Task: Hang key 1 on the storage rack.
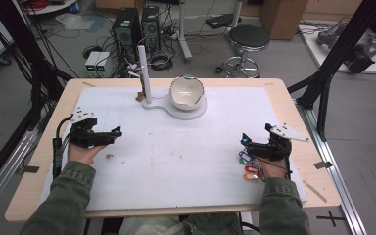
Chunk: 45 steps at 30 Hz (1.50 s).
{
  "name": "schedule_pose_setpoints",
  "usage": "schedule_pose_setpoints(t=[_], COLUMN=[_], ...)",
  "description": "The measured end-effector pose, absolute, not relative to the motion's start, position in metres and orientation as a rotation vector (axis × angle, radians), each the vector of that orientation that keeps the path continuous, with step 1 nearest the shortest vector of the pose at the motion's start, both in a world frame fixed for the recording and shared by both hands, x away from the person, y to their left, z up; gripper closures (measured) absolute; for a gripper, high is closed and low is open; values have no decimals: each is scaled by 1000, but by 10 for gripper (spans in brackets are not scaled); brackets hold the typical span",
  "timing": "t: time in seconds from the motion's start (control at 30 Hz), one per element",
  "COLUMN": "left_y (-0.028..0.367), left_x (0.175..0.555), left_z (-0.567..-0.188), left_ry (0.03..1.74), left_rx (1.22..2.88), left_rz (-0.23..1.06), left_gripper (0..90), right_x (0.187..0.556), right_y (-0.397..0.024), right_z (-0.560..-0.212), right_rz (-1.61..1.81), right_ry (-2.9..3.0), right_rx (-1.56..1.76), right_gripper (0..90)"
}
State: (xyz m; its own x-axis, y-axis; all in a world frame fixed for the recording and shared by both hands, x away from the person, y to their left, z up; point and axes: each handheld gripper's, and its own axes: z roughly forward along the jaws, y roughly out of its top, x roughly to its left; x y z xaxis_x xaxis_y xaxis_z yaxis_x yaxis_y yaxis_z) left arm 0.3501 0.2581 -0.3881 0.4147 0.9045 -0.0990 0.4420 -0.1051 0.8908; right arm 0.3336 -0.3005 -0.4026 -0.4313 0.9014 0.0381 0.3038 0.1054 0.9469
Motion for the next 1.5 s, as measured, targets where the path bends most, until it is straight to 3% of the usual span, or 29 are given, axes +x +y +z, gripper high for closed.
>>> schedule_pose_setpoints(t=[0.53, 1.03, 1.5], left_y=[286, 310, 317], left_x=[318, 300, 297], left_z=[-398, -418, -426], left_ry=[1140, 1206, 1229], left_rx=[1696, 1584, 1578], left_rz=[671, 704, 668], left_gripper=[17, 17, 17], right_x=[334, 332, 326], right_y=[-299, -297, -303], right_z=[-403, -405, -398], right_rz=[1321, 1306, 1285], right_ry=[1817, 1870, 1948], right_rx=[1175, 1183, 1284], right_gripper=[8, 8, 8])
